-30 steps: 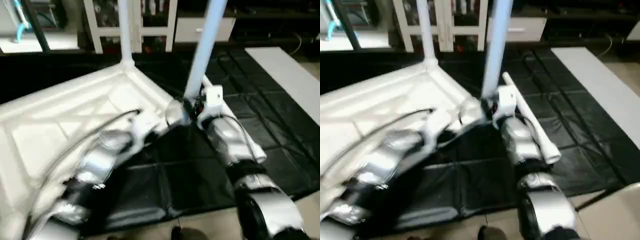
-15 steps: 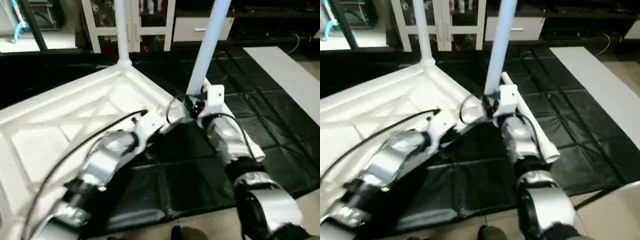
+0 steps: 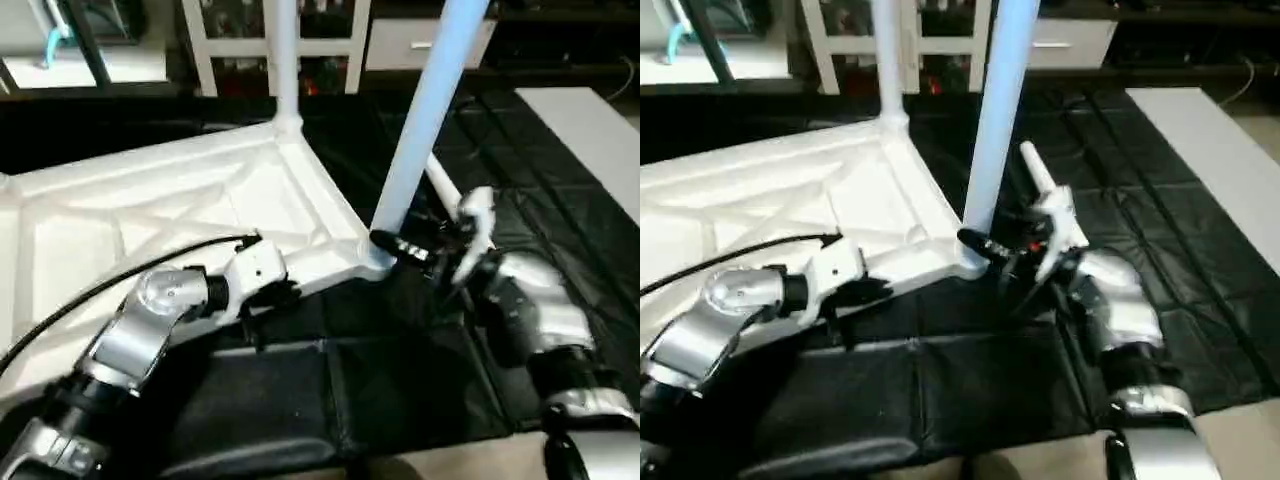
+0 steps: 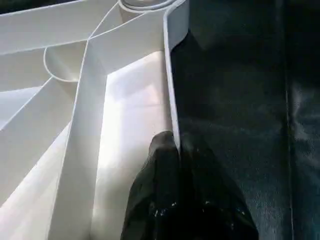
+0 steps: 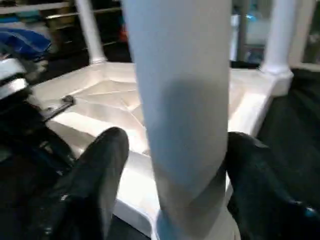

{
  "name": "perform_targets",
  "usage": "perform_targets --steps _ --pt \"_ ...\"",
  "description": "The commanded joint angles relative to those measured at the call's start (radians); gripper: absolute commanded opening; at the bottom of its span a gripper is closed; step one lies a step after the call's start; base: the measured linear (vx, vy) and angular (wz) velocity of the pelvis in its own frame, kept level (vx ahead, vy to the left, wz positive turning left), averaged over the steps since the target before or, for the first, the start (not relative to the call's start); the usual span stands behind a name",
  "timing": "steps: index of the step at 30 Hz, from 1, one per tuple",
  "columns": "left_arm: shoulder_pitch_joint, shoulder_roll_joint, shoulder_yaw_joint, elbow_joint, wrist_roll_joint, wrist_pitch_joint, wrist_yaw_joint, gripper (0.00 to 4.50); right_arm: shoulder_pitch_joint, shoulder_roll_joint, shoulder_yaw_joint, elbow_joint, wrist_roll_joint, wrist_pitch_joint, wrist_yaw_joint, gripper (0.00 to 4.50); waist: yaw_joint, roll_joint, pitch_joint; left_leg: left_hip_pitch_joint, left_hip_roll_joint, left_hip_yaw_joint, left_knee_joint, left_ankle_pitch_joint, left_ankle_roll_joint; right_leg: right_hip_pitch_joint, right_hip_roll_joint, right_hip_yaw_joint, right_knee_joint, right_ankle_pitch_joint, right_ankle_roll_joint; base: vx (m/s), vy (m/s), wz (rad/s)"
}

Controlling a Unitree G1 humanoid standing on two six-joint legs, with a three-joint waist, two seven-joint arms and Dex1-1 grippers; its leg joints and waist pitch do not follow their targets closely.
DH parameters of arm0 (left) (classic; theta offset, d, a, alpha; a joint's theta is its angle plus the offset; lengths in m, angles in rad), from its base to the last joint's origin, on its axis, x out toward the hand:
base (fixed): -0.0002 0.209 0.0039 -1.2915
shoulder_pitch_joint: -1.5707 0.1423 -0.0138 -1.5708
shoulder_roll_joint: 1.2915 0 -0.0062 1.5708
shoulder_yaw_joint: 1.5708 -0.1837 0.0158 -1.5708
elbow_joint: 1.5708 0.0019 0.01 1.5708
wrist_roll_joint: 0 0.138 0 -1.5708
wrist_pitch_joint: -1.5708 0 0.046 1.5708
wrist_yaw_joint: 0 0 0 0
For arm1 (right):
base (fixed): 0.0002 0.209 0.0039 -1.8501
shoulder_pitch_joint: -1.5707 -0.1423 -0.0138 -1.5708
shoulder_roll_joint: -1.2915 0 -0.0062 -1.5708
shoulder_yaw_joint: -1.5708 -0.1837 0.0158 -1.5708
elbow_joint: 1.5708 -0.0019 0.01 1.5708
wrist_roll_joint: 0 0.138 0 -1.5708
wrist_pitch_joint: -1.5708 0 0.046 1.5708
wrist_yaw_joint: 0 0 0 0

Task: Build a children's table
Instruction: Rotate leg to tighten

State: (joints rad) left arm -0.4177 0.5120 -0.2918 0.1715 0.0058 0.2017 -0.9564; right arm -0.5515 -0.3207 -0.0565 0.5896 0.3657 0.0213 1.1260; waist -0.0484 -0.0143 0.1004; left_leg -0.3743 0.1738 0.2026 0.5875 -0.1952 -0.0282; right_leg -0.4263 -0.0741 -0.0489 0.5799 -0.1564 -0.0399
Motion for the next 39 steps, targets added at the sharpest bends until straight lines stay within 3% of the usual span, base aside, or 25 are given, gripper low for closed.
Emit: perform_targets --steps 1,4,6,7,8,9,10,12,14,15,16,17,18,19,22,27,30,35,38,39 --pt "-0.027 0.020 -0.033 0.100 0.048 -0.051 -0.021 0.00 0.042 -0.037 0.018 -0.093 0.033 0.044 0.074 3.19 0.006 0.006 -0.074 0.021 0.057 -0.019 -0.058 -0.065 0.185 0.055 -0.057 0.041 -0.046 -0.085 -0.278 0.000 0.000 0.00" --pt "-0.051 0.022 -0.038 0.143 0.059 -0.083 -0.028 0.00 0.069 -0.056 0.020 -0.125 0.037 0.051 0.086 3.19 0.017 0.010 -0.072 0.025 0.061 -0.018 -0.063 -0.136 0.140 0.054 -0.059 0.042 -0.055 -0.178 -0.261 0.000 0.000 0.00" --pt "-0.100 0.018 -0.037 0.227 0.071 -0.120 -0.019 0.00 0.112 -0.085 0.012 -0.182 0.056 0.081 0.098 3.19 0.026 0.011 -0.069 0.036 0.060 -0.017 -0.067 -0.207 0.090 0.046 -0.056 0.044 -0.066 -0.253 -0.239 0.000 0.000 0.00" --pt "-0.121 0.017 -0.037 0.263 0.079 -0.139 -0.009 0.00 0.133 -0.098 0.010 -0.216 0.065 0.099 0.100 3.19 0.031 0.013 -0.074 0.046 0.060 -0.014 -0.065 -0.227 0.070 0.043 -0.055 0.045 -0.068 -0.261 -0.234 0.000 0.000 0.00" --pt "-0.121 0.017 -0.037 0.263 0.079 -0.139 -0.009 0.00 0.133 -0.098 0.010 -0.216 0.065 0.099 0.100 3.19 0.031 0.016 -0.076 0.043 0.059 -0.015 -0.065 -0.222 0.065 0.046 -0.054 0.047 -0.066 -0.250 -0.234 0.000 0.000 0.00" --pt "-0.125 0.017 -0.038 0.269 0.081 -0.142 -0.008 0.00 0.137 -0.100 0.009 -0.222 0.066 0.102 0.100 3.19 0.034 0.012 -0.077 0.041 0.060 -0.014 -0.066 -0.214 0.060 0.048 -0.055 0.048 -0.063 -0.234 -0.235 0.000 0.000 0.00" --pt "-0.133 0.016 -0.038 0.283 0.085 -0.150 -0.003 0.00 0.144 -0.105 0.008 -0.236 0.068 0.109 0.100 3.19 0.032 0.011 -0.076 0.029 0.059 -0.018 -0.068 -0.205 0.061 0.056 -0.058 0.047 -0.060 -0.235 -0.231 0.000 0.000 0.00" --pt "-0.192 0.006 -0.034 0.371 0.103 -0.180 0.027 0.00 0.194 -0.144 -0.004 -0.310 0.083 0.148 0.108 3.19 0.033 0.023 -0.081 0.034 0.059 -0.018 -0.066 -0.214 0.060 0.055 -0.057 0.046 -0.061 -0.231 -0.228 0.000 0.000 0.00" --pt "-0.251 -0.014 -0.030 0.456 0.109 -0.211 0.052 0.00 0.236 -0.176 -0.017 -0.368 0.098 0.180 0.109 3.19 0.030 0.024 -0.080 0.027 0.055 -0.021 -0.067 -0.227 0.066 0.061 -0.056 0.045 -0.066 -0.234 -0.217 0.000 0.000 0.00" --pt "-0.277 -0.024 -0.034 0.496 0.104 -0.236 0.056 0.00 0.253 -0.186 -0.018 -0.389 0.101 0.189 0.104 3.19 0.029 0.023 -0.086 0.028 0.055 -0.023 -0.064 -0.232 0.062 0.063 -0.059 0.044 -0.062 -0.227 -0.220 0.000 0.000 0.00" --pt "-0.278 -0.025 -0.034 0.497 0.104 -0.237 0.056 0.00 0.254 -0.186 -0.018 -0.390 0.101 0.190 0.104 3.19 0.022 0.015 -0.085 0.013 0.052 -0.027 -0.064 -0.223 0.065 0.073 -0.061 0.042 -0.061 -0.234 -0.216 0.000 0.000 0.00" --pt "-0.289 -0.030 -0.039 0.514 0.106 -0.242 0.059 0.00 0.253 -0.184 -0.019 -0.379 0.081 0.172 0.079 3.19 0.020 0.020 -0.087 0.007 0.052 -0.032 -0.064 -0.215 0.065 0.078 -0.065 0.040 -0.058 -0.232 -0.217 0.000 0.000 0.00" --pt "-0.295 -0.034 -0.042 0.528 0.108 -0.249 0.062 0.00 0.248 -0.180 -0.023 -0.364 0.059 0.157 0.047 3.19 0.015 0.019 -0.086 0.005 0.052 -0.033 -0.064 -0.215 0.064 0.074 -0.065 0.037 -0.061 -0.245 -0.213 0.000 0.000 0.00" --pt "-0.302 -0.042 -0.041 0.543 0.105 -0.261 0.064 0.00 0.229 -0.172 -0.035 -0.321 0.011 0.115 -0.023 3.19 0.012 0.019 -0.088 0.017 0.052 -0.029 -0.060 -0.230 0.059 0.064 -0.064 0.038 -0.066 -0.255 -0.219 0.000 0.000 0.00" --pt "-0.306 -0.044 -0.039 0.563 0.104 -0.283 0.056 0.00 0.209 -0.168 -0.054 -0.288 -0.021 0.097 -0.099 3.19 0.010 0.017 -0.088 0.022 0.051 -0.024 -0.056 -0.223 0.064 0.059 -0.062 0.042 -0.068 -0.236 -0.239 0.000 0.000 0.00" --pt "-0.309 -0.016 -0.042 0.622 0.117 -0.349 0.025 0.00 0.177 -0.161 -0.090 -0.249 -0.066 0.128 -0.277 3.19 0.011 0.015 -0.094 0.019 0.049 -0.023 -0.052 -0.143 0.092 0.066 -0.058 0.041 -0.051 -0.127 -0.261 0.000 0.000 0.00" --pt "-0.306 0.000 -0.034 0.633 0.111 -0.365 0.004 0.00 0.169 -0.146 -0.076 -0.230 -0.090 0.120 -0.320 3.19 0.009 0.011 -0.096 0.013 0.048 -0.023 -0.049 -0.136 0.105 0.072 -0.063 0.041 -0.047 -0.119 -0.267 0.000 0.000 0.00" --pt "-0.310 0.009 -0.032 0.648 0.117 -0.377 0.004 0.00 0.157 -0.133 -0.059 -0.197 -0.129 0.119 -0.385 3.19 0.007 0.015 -0.093 0.017 0.050 -0.023 -0.050 -0.170 0.085 0.068 -0.062 0.040 -0.054 -0.195 -0.252 0.000 0.000 0.00" --pt "-0.307 0.013 -0.027 0.654 0.117 -0.392 -0.001 0.00 0.157 -0.121 -0.055 -0.194 -0.137 0.127 -0.415 3.19 0.006 0.020 -0.094 0.018 0.051 -0.024 -0.051 -0.174 0.072 0.068 -0.061 0.040 -0.051 -0.186 -0.254 0.000 0.000 0.00" --pt "-0.305 0.014 -0.025 0.655 0.116 -0.395 -0.003 0.00 0.159 -0.115 -0.054 -0.197 -0.137 0.127 -0.422 3.19 0.005 0.018 -0.096 0.017 0.050 -0.024 -0.050 -0.174 0.072 0.069 -0.061 0.041 -0.050 -0.171 -0.257 0.000 0.000 0.00"
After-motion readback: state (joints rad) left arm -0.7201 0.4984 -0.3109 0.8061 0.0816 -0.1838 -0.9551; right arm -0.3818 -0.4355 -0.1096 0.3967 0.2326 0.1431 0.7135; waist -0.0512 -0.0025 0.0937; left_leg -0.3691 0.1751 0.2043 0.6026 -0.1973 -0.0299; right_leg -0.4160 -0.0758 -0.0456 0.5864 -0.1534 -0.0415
